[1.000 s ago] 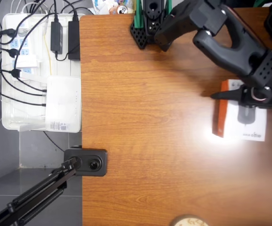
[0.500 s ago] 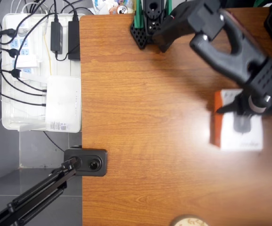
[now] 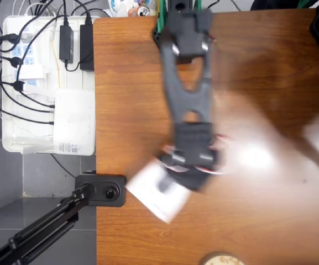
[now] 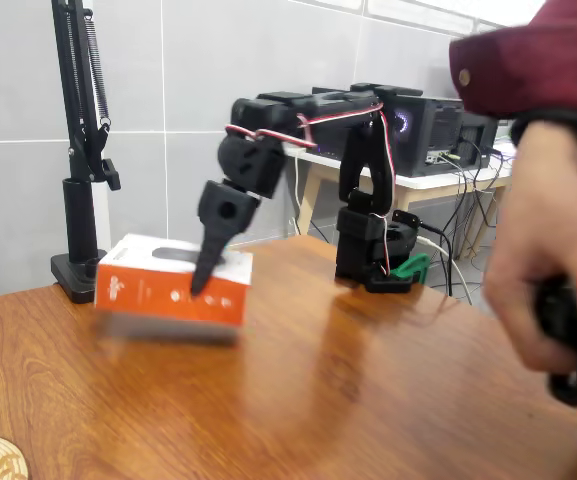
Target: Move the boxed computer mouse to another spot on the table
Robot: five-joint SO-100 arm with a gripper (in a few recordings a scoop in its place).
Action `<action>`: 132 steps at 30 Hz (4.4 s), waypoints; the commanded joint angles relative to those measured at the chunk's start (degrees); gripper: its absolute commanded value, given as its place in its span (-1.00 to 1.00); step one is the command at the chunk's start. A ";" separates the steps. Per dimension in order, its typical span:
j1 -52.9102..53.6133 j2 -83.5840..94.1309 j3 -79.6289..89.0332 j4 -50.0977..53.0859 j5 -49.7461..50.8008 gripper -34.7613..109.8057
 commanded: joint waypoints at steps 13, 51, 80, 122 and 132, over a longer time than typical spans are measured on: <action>13.36 11.16 24.70 -7.29 -1.58 -0.51; 5.89 36.39 26.28 -78.22 -3.52 -0.51; 4.31 64.51 52.47 -161.37 -38.32 -0.51; -1.32 86.75 66.97 -161.37 -29.00 -0.52; -1.32 86.75 66.97 -161.37 -28.92 -0.52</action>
